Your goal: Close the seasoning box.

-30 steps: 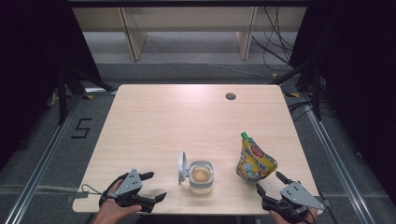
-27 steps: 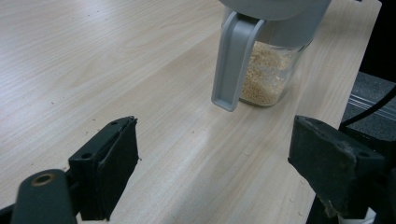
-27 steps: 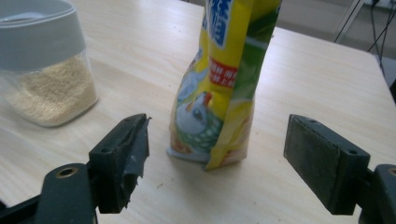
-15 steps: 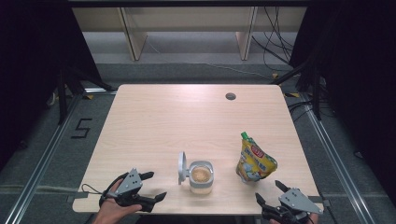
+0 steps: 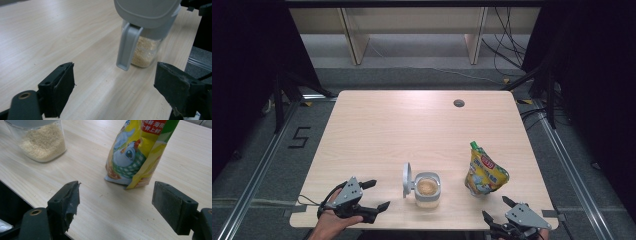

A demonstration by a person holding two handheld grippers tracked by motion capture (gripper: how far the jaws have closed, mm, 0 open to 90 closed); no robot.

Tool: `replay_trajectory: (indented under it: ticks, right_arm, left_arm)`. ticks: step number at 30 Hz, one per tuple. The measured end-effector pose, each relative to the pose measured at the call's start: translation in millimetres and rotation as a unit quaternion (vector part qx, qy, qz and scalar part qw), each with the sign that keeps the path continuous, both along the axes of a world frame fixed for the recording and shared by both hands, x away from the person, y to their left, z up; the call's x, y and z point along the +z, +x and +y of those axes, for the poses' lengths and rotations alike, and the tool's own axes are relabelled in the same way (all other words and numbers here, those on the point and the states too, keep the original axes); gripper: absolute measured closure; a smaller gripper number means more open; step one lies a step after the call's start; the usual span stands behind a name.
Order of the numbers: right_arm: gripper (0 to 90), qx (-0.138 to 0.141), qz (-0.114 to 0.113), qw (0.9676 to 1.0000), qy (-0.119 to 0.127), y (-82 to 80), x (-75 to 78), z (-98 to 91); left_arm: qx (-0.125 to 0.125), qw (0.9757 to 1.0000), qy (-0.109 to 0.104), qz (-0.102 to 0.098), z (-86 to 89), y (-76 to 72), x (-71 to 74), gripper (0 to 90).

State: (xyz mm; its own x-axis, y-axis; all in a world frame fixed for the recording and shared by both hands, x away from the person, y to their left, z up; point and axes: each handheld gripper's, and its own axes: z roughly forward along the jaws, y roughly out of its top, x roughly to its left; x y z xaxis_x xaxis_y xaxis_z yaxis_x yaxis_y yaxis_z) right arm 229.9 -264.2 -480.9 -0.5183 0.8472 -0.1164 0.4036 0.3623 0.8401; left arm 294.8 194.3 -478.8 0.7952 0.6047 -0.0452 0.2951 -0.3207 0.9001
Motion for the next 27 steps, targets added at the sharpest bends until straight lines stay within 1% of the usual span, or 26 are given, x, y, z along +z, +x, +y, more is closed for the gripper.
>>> replay_trajectory:
  ticks: [1, 2, 3, 4, 5, 7, 8, 9, 10, 11, 12, 13, 15, 16, 18, 19, 20, 21, 22, 23, 24, 25, 26, 27]
  right_arm:
    - [23.2, 0.0, 0.0, 1.0, -0.001, 0.0, 0.0, 0.2]
    - [23.2, 0.0, 0.002, 1.0, -0.004, -0.2, 0.4, 0.2]
    - [23.3, 0.0, 0.001, 1.0, -0.001, -0.1, 0.2, 0.9]
    - [23.3, 0.001, 0.0, 1.0, -0.001, 0.1, -0.2, 1.1]
    - [23.4, 0.003, -0.002, 1.0, -0.005, 0.7, -0.4, 0.9]
    - [23.5, 0.001, 0.004, 1.0, -0.003, 0.5, 0.0, 1.7]
    - [23.6, 0.0, 0.004, 1.0, -0.003, 0.6, 0.0, 2.0]
    - [23.7, 0.0, 0.003, 1.0, -0.003, 0.4, 0.1, 2.1]
    - [23.8, 0.002, 0.001, 1.0, -0.004, 0.4, 0.1, 1.9]
    - [23.9, 0.003, 0.001, 1.0, -0.006, 0.4, 0.1, 1.7]
    - [23.9, 0.001, 0.015, 0.9999, 0.002, -0.8, 0.2, 2.7]
    - [23.9, 0.001, 0.012, 0.9999, 0.0, -0.5, 0.2, 2.5]
    - [24.0, 0.001, 0.002, 1.0, -0.005, 0.3, 0.2, 2.0]
    - [24.1, 0.001, 0.002, 1.0, -0.005, 0.4, 0.2, 2.1]
    - [24.2, 0.003, 0.013, 0.9999, 0.0, -0.2, 0.1, 3.2]
    - [24.4, 0.002, 0.015, 0.9999, 0.001, -0.5, 0.1, 3.5]
    - [24.5, 0.001, 0.015, 0.9999, 0.0, -0.6, 0.1, 3.6]
    - [24.7, -0.008, 0.011, 0.9999, 0.002, -1.6, 0.0, 4.6]
    - [24.8, -0.007, 0.011, 0.9999, 0.002, -1.7, 0.1, 4.5]
    - [24.8, -0.011, 0.025, 0.9996, 0.009, -3.4, 0.7, 5.6]
    - [24.8, -0.002, 0.019, 0.9998, 0.004, -1.6, 0.7, 4.2]
    - [24.7, 0.0, 0.015, 0.9999, 0.003, -1.0, 0.5, 4.0]
    - [24.8, 0.001, 0.014, 0.9999, 0.003, -0.7, 0.3, 4.0]
    - [24.8, 0.002, 0.004, 1.0, -0.003, 0.1, 0.1, 3.4]
  left_arm:
    - [0.002, 1.0, 0.004, -0.002, 0.8, 0.5, 1.5, 18.9]
    - [-0.005, 0.9999, 0.006, -0.009, 1.8, 2.1, 2.7, 23.4]
    - [-0.005, 0.9999, 0.008, -0.009, 2.4, 2.3, 3.2, 30.4]
    - [-0.005, 0.9999, 0.012, -0.01, 2.7, 2.3, 3.4, 34.3]
    - [-0.005, 0.9997, 0.019, -0.011, 2.9, 2.2, 3.5, 41.9]
    - [0.0, 0.9995, 0.028, -0.013, 3.5, 2.5, 3.9, 52.5]
    - [0.0, 0.9995, 0.028, -0.015, 3.4, 2.8, 4.6, 60.8]
    - [0.0, 0.9995, 0.027, -0.016, 2.5, 3.1, 5.5, 66.7]
    - [0.0, 0.9998, 0.018, -0.006, 0.7, 2.1, 5.7, 73.3]
    - [-0.008, 0.9996, 0.024, -0.015, -0.4, 2.5, 7.6, 79.8]
    - [-0.01, 0.9995, 0.027, -0.016, -1.5, 2.3, 8.4, 84.1]
    - [-0.005, 0.9997, 0.022, -0.011, -4.4, 0.5, 8.6, 87.0]
    - [-0.014, 0.9991, 0.036, -0.015, -7.7, 0.1, 10.8, 89.0]
    - [-0.017, 0.999, 0.037, -0.014, -9.4, 0.0, 11.7, 89.1]
    - [-0.018, 0.9992, 0.032, -0.015, -12.0, 0.3, 13.8, 89.1]
    - [-0.028, 0.9983, 0.046, -0.022, -10.9, 2.1, 16.8, 89.1]
    - [-0.021, 0.9991, 0.033, -0.017, -12.2, 1.6, 18.1, 89.2]
    - [-0.019, 0.999, 0.038, -0.014, -11.7, 1.8, 20.1, 89.1]
    - [-0.021, 0.999, 0.036, -0.014, -12.5, 2.7, 22.4, 89.1]
    - [-0.021, 0.9989, 0.038, -0.015, -13.0, 3.4, 25.0, 89.2]
    - [-0.021, 0.9988, 0.041, -0.017, -13.8, 3.8, 27.7, 89.1]
    - [-0.026, 0.9988, 0.038, -0.018, -14.7, 4.6, 29.9, 89.1]
    - [-0.024, 0.9989, 0.035, -0.018, -16.1, 4.8, 32.6, 89.1]
    - [-0.028, 0.9988, 0.035, -0.018, -17.7, 5.5, 36.7, 89.1]
